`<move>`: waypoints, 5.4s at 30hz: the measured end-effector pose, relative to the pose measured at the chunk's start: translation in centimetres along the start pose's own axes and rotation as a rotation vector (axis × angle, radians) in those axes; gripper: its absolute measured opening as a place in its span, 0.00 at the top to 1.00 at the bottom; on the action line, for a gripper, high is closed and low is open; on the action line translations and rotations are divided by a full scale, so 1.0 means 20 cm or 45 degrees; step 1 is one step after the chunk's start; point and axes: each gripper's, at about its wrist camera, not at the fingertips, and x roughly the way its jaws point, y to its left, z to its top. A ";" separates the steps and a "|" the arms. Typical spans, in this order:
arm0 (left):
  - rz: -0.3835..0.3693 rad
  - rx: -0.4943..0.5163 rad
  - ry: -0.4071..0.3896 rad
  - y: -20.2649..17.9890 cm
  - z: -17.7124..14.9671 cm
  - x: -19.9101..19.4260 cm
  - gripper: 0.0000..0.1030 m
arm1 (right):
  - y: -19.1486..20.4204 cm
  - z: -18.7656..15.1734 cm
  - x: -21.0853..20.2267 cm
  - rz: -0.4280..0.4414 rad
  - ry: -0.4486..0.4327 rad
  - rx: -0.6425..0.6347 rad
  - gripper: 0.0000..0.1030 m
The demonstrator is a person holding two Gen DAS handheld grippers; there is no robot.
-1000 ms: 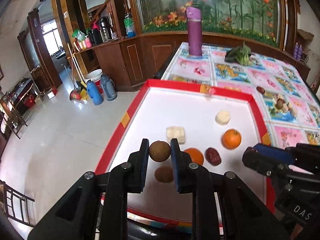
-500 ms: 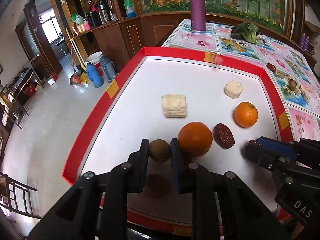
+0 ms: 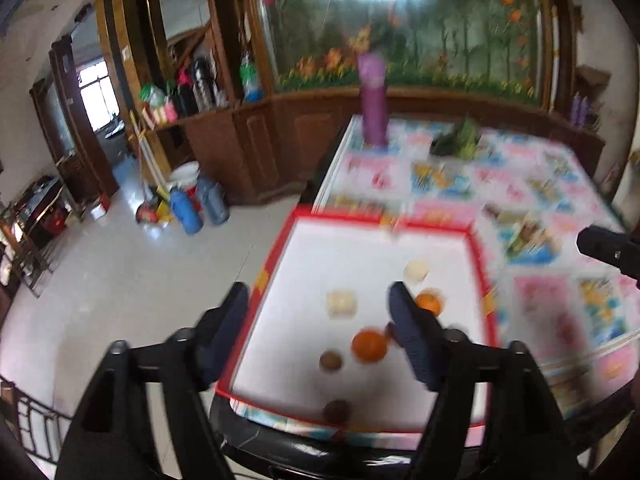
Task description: Organize fruits
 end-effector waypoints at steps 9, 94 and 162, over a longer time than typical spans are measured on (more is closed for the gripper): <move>-0.282 -0.006 -0.461 -0.13 0.40 -0.78 0.00 | -0.36 0.18 -1.01 -0.352 -0.490 0.059 0.39; -0.632 0.356 0.402 -1.39 0.13 1.04 0.77 | -0.92 -0.11 0.55 -0.274 0.215 -0.030 0.75; 0.007 -0.217 0.319 0.07 -0.30 0.47 0.24 | 0.26 -0.25 0.63 0.230 0.276 -0.218 0.53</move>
